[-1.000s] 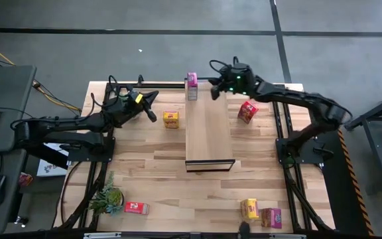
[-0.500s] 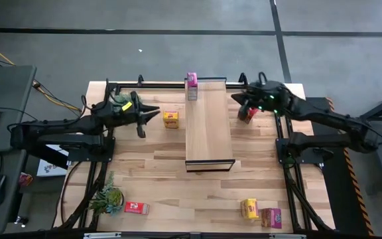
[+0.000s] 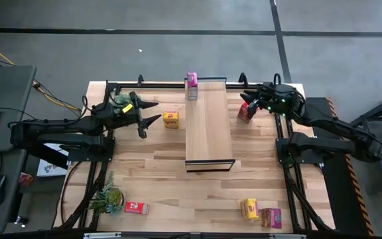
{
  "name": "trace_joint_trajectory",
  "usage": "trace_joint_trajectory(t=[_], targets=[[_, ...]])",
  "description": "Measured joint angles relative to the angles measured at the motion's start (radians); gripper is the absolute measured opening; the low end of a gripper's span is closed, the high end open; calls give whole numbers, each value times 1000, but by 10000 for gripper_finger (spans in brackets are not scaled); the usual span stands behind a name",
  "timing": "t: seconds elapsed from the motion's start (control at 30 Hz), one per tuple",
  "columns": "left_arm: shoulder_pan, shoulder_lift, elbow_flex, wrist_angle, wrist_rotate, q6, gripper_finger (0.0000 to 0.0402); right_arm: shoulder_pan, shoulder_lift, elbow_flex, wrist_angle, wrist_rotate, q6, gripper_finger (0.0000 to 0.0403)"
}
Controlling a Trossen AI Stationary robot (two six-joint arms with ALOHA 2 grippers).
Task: Stack cereal on shelf
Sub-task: Put the top red cereal box on the shelf
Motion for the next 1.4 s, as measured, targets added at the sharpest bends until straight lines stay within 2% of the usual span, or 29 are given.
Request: trace_joint_trajectory(t=[0.17, 0.23, 0.33, 0.53, 0.8, 1.03, 1.4], targets=[[0, 0, 0, -5, -2, 0, 221, -35, 103, 158, -372, 98, -3, 246], [0, 0, 0, -5, -2, 0, 221, -41, 150, 201, -463, 104, 5, 273], [0, 0, 0, -5, -2, -1, 221, -40, 213, 215, -521, 103, 17, 292], [0, 0, 0, -11, -2, -19, 221, -42, 335, 198, -543, 116, -2, 296], [0, 0, 0, -12, -2, -19, 221, -78, 411, 198, -555, 161, -18, 296], [0, 0, 0, -12, -2, -19, 223, -90, 435, 200, -556, 46, -35, 296], [0, 0, 0, -12, -2, -18, 223, -90, 436, 210, -554, 99, -58, 296]])
